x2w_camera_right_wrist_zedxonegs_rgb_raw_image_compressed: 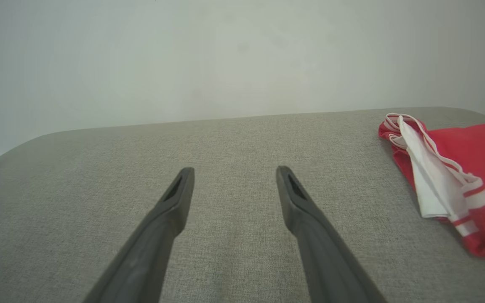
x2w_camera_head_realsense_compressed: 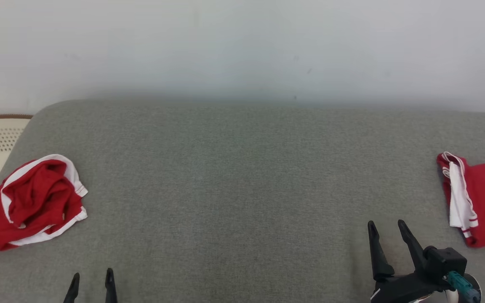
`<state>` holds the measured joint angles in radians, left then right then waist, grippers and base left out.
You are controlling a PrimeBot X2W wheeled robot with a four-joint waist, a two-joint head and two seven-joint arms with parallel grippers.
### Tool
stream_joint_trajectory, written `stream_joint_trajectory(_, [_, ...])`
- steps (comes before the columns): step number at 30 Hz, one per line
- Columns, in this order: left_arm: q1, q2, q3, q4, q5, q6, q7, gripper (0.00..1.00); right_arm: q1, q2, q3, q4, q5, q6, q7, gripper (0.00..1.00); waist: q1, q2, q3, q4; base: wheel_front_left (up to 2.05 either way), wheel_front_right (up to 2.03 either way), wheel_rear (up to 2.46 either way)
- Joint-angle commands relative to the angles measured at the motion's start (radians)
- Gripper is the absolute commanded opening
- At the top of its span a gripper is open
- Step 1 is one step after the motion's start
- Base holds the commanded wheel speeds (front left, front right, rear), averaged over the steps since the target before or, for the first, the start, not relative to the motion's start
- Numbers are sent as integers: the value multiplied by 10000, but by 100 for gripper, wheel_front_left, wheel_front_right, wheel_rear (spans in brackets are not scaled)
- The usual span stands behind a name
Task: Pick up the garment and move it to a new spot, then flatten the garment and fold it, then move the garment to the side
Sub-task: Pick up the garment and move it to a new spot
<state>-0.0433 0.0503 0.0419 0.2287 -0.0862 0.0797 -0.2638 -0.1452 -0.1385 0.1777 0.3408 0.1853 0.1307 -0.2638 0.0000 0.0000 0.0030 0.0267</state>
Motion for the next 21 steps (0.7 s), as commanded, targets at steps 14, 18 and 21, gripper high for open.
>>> stream_joint_trajectory(14, [-55, 6, 1218, 127, 56, -35, -7, 100, -250, -102, 320, 66, -61, -1, 3, 100, 0, 0, 469, 2683, 0, 0, 0])
stream_joint_trajectory(18, [106, 7, 1240, 58, -47, -13, -7, 100, -271, -187, 370, 122, -44, -1, 3, 100, 0, 0, 513, 3201, 0, 0, 0])
stream_joint_trajectory(21, [314, 9, 1192, -49, -184, 9, -7, 100, -286, -151, 366, 87, -42, -1, 3, 100, 0, 0, 537, 3486, 0, 0, 0])
